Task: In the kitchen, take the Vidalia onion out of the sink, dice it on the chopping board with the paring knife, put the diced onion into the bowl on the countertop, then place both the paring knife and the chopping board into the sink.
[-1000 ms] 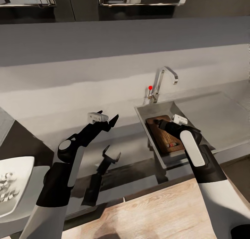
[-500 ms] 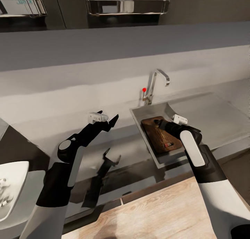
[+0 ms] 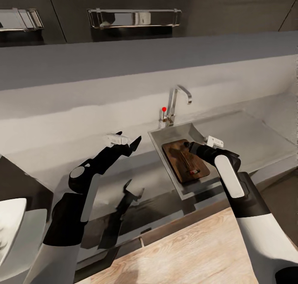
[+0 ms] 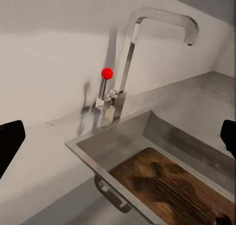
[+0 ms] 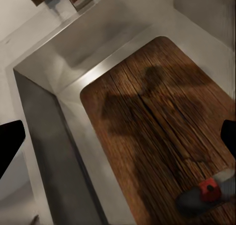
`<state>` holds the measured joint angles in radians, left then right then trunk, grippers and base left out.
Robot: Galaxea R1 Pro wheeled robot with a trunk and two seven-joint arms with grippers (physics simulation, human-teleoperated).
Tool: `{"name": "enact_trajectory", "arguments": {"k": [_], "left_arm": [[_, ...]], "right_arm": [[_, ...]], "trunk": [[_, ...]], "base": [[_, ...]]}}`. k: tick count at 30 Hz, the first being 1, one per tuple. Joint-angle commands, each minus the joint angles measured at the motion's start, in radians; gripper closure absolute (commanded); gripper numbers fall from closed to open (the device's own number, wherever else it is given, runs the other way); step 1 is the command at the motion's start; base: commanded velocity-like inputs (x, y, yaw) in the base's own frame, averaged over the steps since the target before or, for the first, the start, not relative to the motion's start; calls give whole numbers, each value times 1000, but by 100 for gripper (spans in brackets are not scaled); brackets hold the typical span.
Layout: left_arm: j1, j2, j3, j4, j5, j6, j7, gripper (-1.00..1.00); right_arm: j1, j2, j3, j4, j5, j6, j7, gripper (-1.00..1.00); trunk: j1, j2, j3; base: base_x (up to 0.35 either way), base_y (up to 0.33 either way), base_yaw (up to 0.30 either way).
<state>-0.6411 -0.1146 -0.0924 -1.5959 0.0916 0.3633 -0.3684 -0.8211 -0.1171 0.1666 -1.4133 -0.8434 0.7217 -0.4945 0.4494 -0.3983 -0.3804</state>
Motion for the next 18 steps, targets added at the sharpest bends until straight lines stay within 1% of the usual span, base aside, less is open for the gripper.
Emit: {"name": "enact_trajectory", "arguments": {"k": [1, 13, 18], "left_arm": [[-1, 0, 1, -1, 10, 9, -1, -100], [-1, 0, 1, -1, 10, 9, -1, -100], [-1, -1, 1, -1, 10, 9, -1, -100]], "right_arm": [[-1, -1, 2, -1, -9, 1, -10, -100], [-1, -1, 1, -1, -9, 2, -10, -100], [-1, -1, -2, -1, -9, 2, -10, -100]], "trunk": [[1, -2, 0], [1, -2, 17], [1, -2, 18]], "base": [[0, 0, -113], [0, 0, -110], [0, 0, -16]]}}
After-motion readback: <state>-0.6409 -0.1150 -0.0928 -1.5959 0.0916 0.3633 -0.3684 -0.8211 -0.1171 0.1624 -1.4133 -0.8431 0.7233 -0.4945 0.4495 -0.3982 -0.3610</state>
